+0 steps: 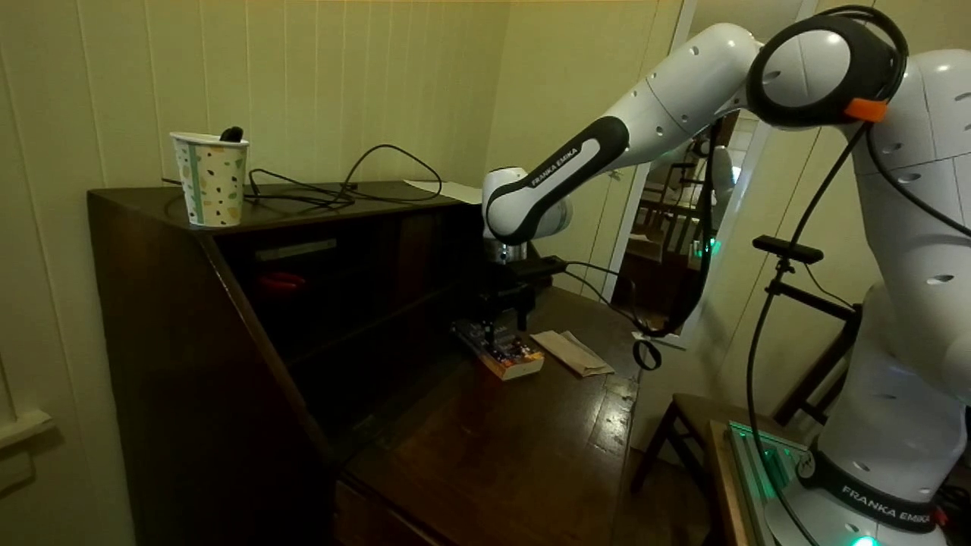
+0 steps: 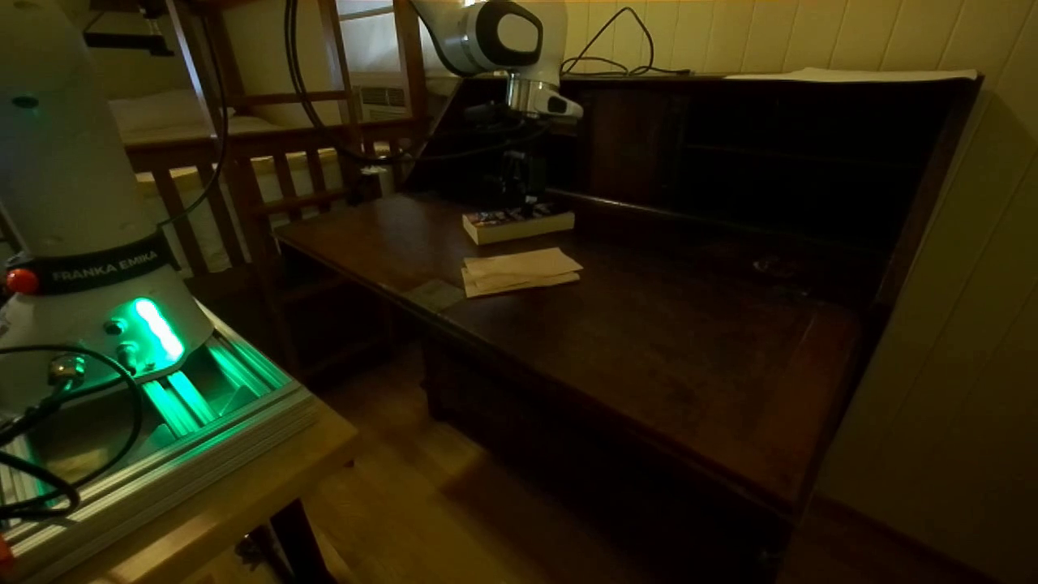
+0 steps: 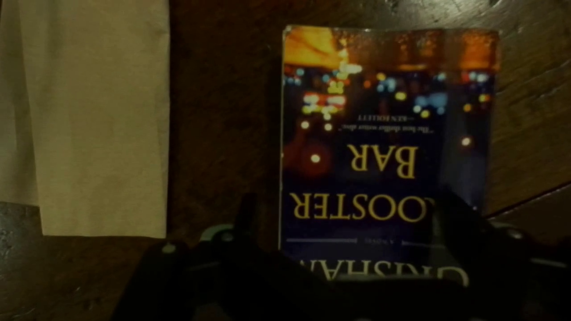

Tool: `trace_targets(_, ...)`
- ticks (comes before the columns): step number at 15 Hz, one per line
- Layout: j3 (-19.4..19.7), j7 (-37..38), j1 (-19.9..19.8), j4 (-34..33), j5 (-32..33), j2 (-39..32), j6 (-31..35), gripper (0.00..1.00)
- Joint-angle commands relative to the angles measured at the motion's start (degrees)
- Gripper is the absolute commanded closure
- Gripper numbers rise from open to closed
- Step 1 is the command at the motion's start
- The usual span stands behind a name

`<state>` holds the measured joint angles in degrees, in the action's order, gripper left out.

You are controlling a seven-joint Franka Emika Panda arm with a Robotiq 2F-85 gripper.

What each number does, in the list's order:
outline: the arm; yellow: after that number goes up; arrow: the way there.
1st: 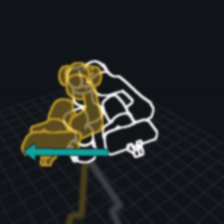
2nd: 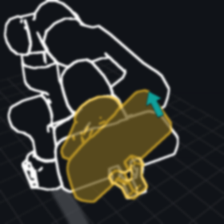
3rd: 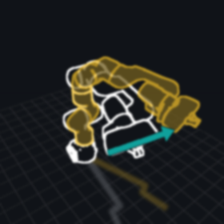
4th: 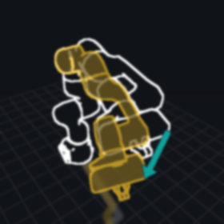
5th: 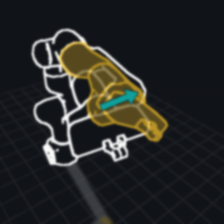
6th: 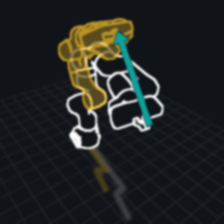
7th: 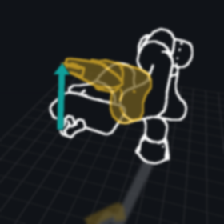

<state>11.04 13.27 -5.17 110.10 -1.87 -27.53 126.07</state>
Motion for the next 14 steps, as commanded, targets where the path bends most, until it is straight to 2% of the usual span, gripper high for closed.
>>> trace_targets(1,-0.7,1.3,-0.8,-4.3,-0.2,-3.4,-3.0,0.0)
trace_targets(9,-1.2,0.9,-1.4,-8.2,-1.2,-5.8,-5.3,0.0)
trace_targets(12,-2.4,-1.9,-1.9,-6.7,-1.9,-2.9,-7.2,0.0)
trace_targets(14,-4.3,-7.5,-2.5,-5.5,-2.5,-0.4,-10.8,0.0)
